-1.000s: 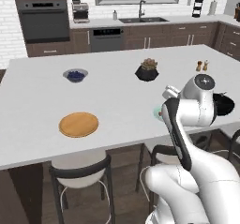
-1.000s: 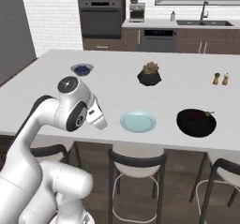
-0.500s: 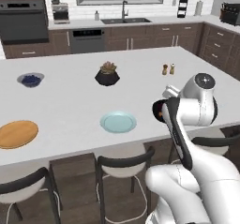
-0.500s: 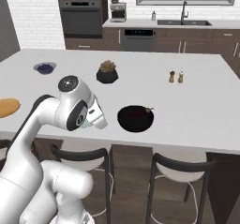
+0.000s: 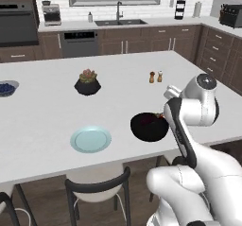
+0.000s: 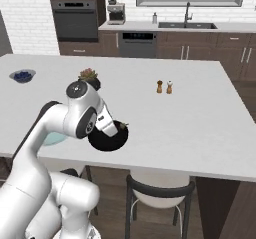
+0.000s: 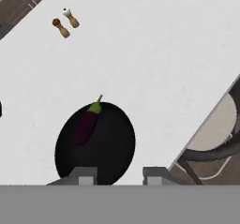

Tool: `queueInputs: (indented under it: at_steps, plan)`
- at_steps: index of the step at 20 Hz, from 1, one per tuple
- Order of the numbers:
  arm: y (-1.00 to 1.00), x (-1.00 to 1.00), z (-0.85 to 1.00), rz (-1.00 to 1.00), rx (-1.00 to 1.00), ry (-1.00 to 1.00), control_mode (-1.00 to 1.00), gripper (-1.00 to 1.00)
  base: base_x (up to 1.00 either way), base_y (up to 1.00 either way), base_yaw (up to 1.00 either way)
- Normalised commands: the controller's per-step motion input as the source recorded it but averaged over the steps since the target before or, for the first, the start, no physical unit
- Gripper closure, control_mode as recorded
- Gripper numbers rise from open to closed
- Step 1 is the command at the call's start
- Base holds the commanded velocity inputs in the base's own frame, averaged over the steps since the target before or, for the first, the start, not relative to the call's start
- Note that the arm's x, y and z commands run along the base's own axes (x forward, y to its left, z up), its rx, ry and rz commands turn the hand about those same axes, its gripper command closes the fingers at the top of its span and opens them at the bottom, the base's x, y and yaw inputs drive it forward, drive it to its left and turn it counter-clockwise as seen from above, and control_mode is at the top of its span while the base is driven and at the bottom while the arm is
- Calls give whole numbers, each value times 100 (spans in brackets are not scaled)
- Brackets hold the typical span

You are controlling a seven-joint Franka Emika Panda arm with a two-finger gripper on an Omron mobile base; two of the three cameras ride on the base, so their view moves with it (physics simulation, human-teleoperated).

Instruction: Pick the chicken drumstick and eggplant from their plates and place them in the bowl. Then put the bowl in the fridge.

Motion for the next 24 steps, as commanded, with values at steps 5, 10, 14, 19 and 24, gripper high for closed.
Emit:
queueInputs:
  at_steps: [5, 10, 14, 19, 24]
  plan:
    - [3, 98, 0, 13, 2, 2, -100, 100, 0, 0, 0]
    - [29, 78, -35, 14, 0, 16, -100, 100, 0, 0, 0]
    - [39, 12, -58, 14, 0, 44, -100, 100, 0, 0, 0]
    - [0, 1, -69, 5, 0, 40, -100, 100, 0, 0, 0]
    - [0, 25, -37, -1, 0, 1, -100, 100, 0, 0, 0]
